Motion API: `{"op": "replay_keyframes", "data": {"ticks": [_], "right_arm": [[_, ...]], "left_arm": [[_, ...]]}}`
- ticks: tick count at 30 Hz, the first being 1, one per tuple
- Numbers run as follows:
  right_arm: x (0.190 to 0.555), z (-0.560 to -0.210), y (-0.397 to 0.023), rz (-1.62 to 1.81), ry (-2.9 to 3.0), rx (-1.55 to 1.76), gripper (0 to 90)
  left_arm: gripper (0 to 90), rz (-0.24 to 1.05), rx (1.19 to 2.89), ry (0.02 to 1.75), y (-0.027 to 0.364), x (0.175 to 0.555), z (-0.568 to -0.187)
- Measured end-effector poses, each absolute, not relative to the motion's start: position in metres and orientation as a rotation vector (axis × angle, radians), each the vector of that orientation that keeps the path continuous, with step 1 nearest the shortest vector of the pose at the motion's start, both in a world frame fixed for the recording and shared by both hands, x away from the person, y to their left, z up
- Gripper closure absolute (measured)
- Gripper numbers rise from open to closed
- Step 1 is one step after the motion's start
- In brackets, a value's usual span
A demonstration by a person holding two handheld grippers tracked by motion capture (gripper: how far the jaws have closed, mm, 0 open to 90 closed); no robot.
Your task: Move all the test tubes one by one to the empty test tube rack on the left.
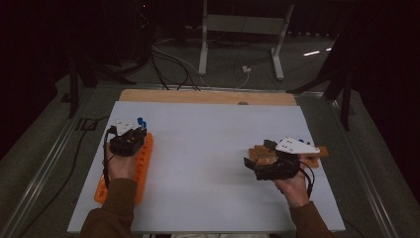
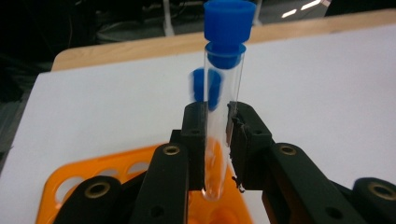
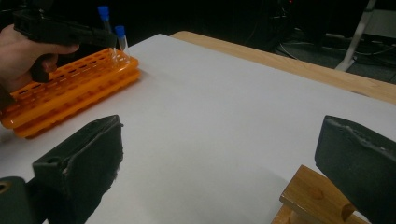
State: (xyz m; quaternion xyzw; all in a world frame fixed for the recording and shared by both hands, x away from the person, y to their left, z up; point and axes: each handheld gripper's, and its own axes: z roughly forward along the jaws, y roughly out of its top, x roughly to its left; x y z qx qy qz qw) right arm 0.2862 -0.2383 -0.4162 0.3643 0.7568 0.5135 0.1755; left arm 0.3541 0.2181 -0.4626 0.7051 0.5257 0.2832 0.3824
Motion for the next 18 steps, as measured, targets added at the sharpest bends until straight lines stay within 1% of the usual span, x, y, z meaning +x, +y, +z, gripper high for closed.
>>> {"op": "replay_keyframes", "data": {"ticks": [3, 7, 18], "right_arm": [[0.285, -0.416, -0.239, 1.454, 2.141, 1.029, 0.9], [0.285, -0.416, -0.238, 1.455, 2.146, 1.022, 0.9], [0.285, -0.418, -0.236, 1.454, 2.158, 1.011, 0.9]], "left_arm": [[77.8, 0.693, 1.806, 1.366, 0.22, 0.353, -0.466], [77.9, 0.656, 1.856, 1.394, 0.219, 0.354, -0.471], [78.2, 0.635, 1.931, 1.412, 0.216, 0.357, -0.478]]}}
